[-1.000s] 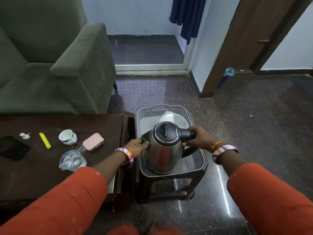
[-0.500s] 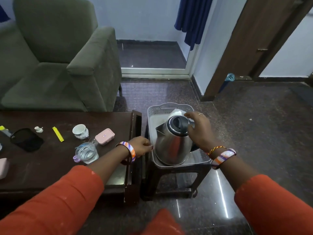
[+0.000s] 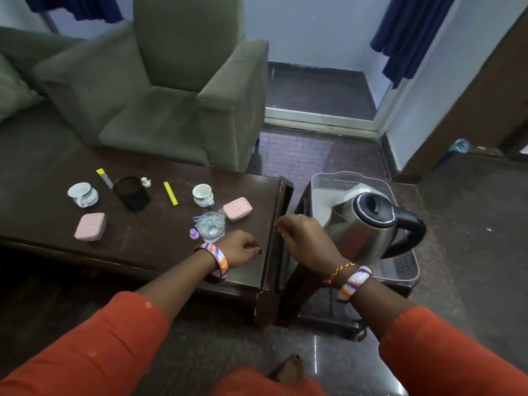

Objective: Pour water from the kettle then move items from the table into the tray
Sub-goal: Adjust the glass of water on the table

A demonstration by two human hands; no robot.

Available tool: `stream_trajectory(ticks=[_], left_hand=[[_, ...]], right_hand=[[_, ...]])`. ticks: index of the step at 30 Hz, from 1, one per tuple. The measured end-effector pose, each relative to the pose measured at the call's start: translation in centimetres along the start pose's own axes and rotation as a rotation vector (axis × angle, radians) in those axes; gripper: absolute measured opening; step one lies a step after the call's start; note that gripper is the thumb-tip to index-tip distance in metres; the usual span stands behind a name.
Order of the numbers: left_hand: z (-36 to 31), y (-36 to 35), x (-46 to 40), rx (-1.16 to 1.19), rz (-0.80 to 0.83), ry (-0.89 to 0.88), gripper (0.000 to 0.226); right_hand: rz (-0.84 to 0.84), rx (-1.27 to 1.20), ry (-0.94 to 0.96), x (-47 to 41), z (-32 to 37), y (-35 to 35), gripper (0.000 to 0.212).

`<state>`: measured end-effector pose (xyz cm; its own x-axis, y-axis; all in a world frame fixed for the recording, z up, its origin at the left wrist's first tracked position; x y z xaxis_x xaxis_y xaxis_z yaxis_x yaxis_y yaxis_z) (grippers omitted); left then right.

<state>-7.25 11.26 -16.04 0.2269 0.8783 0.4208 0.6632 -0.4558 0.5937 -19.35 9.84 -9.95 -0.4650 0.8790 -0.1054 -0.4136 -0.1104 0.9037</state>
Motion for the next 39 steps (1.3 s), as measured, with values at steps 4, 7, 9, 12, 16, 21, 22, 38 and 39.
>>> stream_trajectory(ticks=[4, 7, 9, 12, 16, 21, 22, 38, 39], left_hand=[[3.4, 1.2, 0.2, 0.090, -0.018, 0.090, 0.035], [5.5, 2.1, -0.1, 0.174, -0.043, 0.165, 0.032], [7.3, 2.9, -0.6, 0.240, -0.065, 0.231, 0.030], [10.3, 4.2, -1.3, 0.350, -0.132, 0.348, 0.015], [14.5, 6.1, -2.8, 0.428, -0.255, 0.484, 0.023], [18.9, 7.0, -6.1, 0.490, -0.406, 0.579, 0.049], [19.8, 6.7, -7.1, 0.505, -0.413, 0.590, 0.053], [24.0, 8.7, -12.1, 0.725, -0.335, 0.551, 0.024], [23.9, 9.4, -12.0, 0.726, -0.322, 0.528, 0.021]], right_hand=[[0.219, -0.028, 0.008, -1.4, 1.2, -3.6, 0.029], [0.376, -0.051, 0.014, -3.0, 1.6, -6.5, 0.032], [0.466, -0.073, 0.001, -4.3, 1.5, -8.5, 0.032], [0.564, -0.107, -0.001, -6.5, 1.5, -11.3, 0.029], [0.612, -0.204, -0.106, -9.4, 0.8, -15.3, 0.029], [0.531, -0.353, -0.409, -13.2, -1.5, -19.7, 0.027], [0.527, -0.391, -0.458, -13.8, -1.8, -20.9, 0.025], [0.299, -0.266, -0.743, -18.0, -1.5, -23.6, 0.032], [0.287, -0.243, -0.741, -18.3, -0.9, -23.0, 0.031]])
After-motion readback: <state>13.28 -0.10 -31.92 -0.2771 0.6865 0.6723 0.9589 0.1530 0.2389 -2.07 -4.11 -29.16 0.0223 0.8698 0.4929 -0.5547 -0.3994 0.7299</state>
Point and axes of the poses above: each hand's wrist, its own x-axis away from the middle knuckle, its own y-axis out of the back of the hand, z = x × y, the point moved 8 cm from there along -x, towards the middle knuckle, and after that the axes turned 7 degrees about x, right-handed, at the moved point
